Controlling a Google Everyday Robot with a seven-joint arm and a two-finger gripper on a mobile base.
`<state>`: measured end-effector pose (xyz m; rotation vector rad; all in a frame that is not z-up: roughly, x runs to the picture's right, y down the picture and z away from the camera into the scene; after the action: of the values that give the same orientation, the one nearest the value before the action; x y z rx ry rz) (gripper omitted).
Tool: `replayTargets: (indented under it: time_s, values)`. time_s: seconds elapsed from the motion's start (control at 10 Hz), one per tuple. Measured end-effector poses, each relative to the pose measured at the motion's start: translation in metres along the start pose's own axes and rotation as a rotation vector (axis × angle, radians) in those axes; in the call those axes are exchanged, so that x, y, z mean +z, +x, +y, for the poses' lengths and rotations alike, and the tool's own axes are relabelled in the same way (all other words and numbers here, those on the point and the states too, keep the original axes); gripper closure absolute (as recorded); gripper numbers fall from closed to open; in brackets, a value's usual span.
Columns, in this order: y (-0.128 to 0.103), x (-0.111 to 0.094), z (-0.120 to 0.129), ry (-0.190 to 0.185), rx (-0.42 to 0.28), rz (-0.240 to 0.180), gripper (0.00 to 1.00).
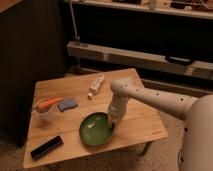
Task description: Drag the ceramic bowl in a circle
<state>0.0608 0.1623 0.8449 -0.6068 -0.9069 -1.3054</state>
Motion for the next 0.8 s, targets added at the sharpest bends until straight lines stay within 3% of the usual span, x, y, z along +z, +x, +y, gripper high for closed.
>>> replayTargets:
  time_s: [0.3,0.4,0.6,0.8]
  values:
    - [0.069,-0.025,0.029,0.017,0.091,0.048,1.0]
    - [0.082,-0.03,0.04,0.016,0.127,0.061,1.0]
    - [0.089,-0.039,0.079,-0.004,0.199,0.079,1.0]
    - [0.073,-0.045,0.117,-0.032,0.236,0.088,1.0]
